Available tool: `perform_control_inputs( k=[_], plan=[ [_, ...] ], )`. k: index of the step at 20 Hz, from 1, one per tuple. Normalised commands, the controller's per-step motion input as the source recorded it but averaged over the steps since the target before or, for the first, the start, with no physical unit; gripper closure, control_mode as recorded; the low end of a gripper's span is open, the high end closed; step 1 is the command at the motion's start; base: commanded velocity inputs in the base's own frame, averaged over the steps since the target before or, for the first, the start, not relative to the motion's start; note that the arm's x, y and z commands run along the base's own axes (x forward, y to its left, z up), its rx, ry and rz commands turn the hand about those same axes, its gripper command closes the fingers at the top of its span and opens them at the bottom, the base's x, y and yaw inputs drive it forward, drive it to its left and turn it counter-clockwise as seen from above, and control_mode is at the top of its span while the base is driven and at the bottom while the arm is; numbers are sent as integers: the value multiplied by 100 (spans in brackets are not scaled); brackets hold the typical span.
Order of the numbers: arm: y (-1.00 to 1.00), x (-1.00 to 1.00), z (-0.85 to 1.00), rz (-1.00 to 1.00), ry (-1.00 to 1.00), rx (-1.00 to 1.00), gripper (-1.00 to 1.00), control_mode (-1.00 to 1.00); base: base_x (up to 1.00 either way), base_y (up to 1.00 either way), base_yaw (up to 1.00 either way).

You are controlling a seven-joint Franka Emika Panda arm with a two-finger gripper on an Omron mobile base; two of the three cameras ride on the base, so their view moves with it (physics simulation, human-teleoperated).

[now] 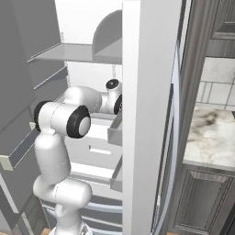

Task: Take the cheese, steak, and bell pepper from the fridge and place them on the plate on the dining counter to create an appetizer plate.

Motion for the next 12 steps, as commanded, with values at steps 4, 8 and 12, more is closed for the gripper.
perform_control_inputs(
  k=[4, 8, 12],
  plan=[
    [-4, 44, -16, 0, 0, 0, -100, -100, 0, 0, 0],
    [0, 17, -27, 0, 0, 0, -100, -100, 0, 0, 0],
    [0, 13, -29, 0, 0, 0, -100, -100, 0, 0, 0]
  ],
)
